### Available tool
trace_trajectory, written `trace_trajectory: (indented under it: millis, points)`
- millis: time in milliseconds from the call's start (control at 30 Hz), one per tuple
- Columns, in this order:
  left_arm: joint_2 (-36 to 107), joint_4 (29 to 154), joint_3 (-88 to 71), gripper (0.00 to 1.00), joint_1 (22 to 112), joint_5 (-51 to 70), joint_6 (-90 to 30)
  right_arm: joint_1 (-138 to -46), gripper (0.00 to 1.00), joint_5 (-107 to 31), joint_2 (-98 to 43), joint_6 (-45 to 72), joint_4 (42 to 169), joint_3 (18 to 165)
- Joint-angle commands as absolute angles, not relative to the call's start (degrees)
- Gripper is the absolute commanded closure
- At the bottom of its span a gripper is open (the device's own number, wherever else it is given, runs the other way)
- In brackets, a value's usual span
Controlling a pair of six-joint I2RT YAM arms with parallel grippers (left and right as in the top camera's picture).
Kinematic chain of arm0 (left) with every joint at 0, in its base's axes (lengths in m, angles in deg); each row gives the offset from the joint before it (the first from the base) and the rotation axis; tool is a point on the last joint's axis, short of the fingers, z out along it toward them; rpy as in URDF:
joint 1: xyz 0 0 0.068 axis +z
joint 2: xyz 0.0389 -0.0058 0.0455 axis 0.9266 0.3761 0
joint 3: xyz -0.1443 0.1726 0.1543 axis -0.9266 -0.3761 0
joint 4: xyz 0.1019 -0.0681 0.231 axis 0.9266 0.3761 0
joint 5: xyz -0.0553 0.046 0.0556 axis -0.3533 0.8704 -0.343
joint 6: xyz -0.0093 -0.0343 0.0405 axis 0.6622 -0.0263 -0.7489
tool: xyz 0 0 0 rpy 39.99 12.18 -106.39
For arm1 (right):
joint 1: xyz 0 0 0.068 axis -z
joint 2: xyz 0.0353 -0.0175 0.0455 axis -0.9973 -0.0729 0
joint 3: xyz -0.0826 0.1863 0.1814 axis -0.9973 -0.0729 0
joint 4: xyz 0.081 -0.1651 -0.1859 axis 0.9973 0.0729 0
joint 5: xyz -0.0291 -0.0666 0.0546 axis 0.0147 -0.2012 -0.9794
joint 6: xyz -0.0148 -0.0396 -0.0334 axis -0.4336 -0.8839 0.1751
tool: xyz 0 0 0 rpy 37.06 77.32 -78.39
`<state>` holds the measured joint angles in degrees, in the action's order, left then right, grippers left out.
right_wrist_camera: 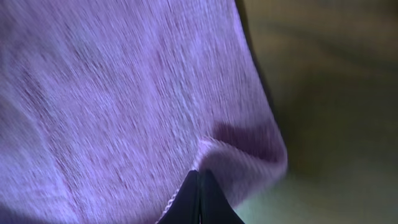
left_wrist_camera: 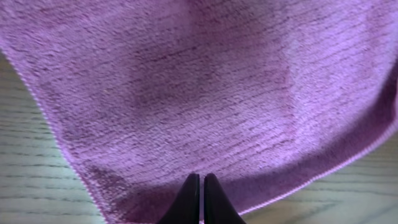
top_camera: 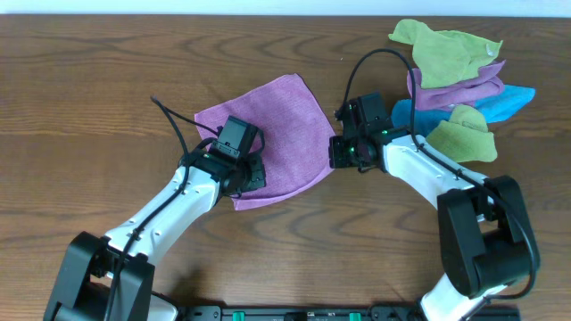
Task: Fold the cloth
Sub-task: 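Grasp the cloth edges with both grippers and pull to flatten it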
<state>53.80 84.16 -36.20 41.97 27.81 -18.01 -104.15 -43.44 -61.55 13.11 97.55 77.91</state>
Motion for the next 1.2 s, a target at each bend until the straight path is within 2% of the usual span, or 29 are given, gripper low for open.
trace_trajectory:
  millis: [0, 167, 400, 767, 1167]
  points:
    - [54.26, 84.29, -36.81, 0.94, 42.00, 31.11, -17.57, -103.97, 0.99, -43.57, -61.62, 12.43, 100.42, 79.20]
    - [54.26, 84.09, -36.81, 0.94, 42.00, 32.25, -17.57, -104.24, 0.99, -45.91, -60.46, 12.39, 103.52, 81.84]
    - [54.26, 84.13, -36.81, 0.94, 42.00, 32.23, -17.55, -104.39, 0.99, -45.06, -58.65, 11.75, 100.22, 87.59]
    - [54.26, 83.92, -36.81, 0.94, 42.00, 32.23, -17.55, -106.66, 0.99, -45.04, -67.08, 11.16, 96.33, 87.59]
    - [54.26, 84.07, -36.81, 0.94, 42.00, 32.23, -17.55, -106.25, 0.99, -41.78, -68.26, 9.63, 104.26, 87.59]
